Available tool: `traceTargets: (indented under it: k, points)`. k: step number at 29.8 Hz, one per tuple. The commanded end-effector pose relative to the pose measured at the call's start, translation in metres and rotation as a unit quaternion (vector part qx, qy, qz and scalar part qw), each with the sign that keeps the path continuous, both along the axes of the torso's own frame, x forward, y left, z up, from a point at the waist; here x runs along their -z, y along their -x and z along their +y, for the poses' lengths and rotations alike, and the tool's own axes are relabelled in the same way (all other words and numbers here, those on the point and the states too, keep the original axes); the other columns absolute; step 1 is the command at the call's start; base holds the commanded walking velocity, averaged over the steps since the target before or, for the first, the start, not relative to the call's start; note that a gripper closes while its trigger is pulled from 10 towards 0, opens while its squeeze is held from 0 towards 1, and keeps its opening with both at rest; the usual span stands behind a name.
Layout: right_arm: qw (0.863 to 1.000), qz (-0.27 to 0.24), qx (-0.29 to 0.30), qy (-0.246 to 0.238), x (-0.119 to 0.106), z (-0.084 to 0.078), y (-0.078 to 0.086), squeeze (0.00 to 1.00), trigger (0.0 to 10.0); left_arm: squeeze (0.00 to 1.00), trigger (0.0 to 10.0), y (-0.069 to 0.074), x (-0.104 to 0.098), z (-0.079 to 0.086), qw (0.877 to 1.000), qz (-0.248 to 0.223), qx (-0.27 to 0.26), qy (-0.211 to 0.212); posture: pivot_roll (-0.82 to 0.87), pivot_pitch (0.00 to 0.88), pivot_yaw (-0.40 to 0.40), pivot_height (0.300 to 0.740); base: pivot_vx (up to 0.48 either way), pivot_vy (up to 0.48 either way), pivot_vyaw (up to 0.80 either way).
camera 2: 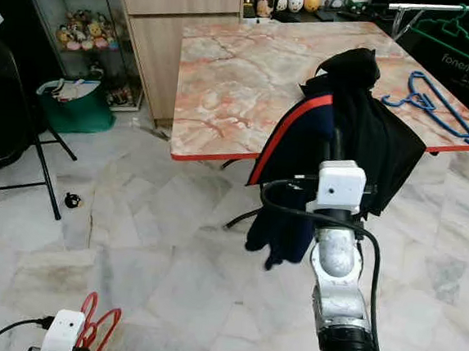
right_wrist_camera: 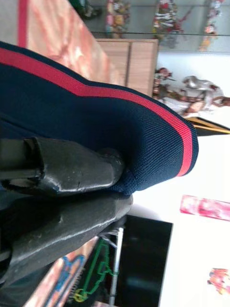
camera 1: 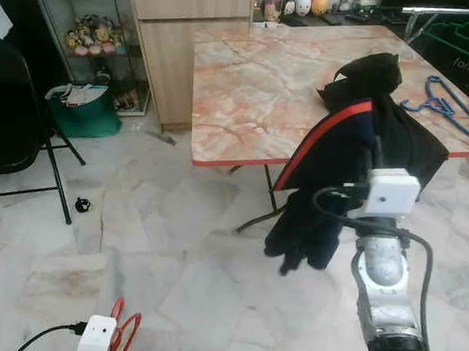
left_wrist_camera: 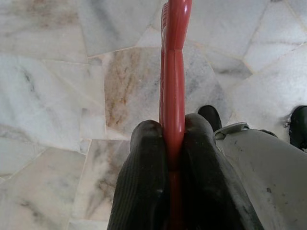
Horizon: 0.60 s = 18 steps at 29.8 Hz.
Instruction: Hang hanger
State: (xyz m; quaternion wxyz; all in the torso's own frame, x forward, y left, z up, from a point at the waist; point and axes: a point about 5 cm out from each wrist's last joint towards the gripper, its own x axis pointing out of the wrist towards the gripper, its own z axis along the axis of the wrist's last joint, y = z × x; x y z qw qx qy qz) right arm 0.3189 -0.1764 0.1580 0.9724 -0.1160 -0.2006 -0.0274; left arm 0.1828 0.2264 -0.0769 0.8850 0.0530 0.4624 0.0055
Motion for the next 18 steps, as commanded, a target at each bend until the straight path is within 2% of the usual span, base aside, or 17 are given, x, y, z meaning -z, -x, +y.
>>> traceTargets:
  k: [1, 6, 9, 18]
  points:
    - [1.0, -0.024, -0.002, -0.01, -0.014, 0.005, 0.0, 0.0, 10.0, 0.0, 10.0, -0.002, -0.001, 0.0, 1.0, -0.009, -0.007, -0.001, -0.05, 0.0, 0.058, 0.74, 0.349, 0.0, 0.0]
    - [0.999, -0.034, -0.007, -0.004, -0.022, 0.009, 0.0, 0.0, 10.0, 0.0, 10.0, -0.003, -0.002, 0.001, 1.0, -0.008, -0.004, -0.003, -0.07, 0.0, 0.069, 0.74, 0.362, 0.0, 0.0]
    - [0.999, -0.052, -0.006, -0.002, -0.035, 0.01, 0.001, 0.0, 10.0, 0.0, 10.0, -0.002, -0.002, 0.003, 1.0, -0.006, 0.001, -0.007, -0.07, 0.0, 0.075, 0.74, 0.372, 0.0, 0.0]
    - [0.998, -0.055, -0.009, 0.002, -0.04, 0.013, 0.001, 0.0, 10.0, 0.0, 10.0, -0.003, -0.004, 0.007, 1.0, -0.008, 0.003, -0.008, -0.07, 0.0, 0.079, 0.74, 0.376, 0.0, 0.0]
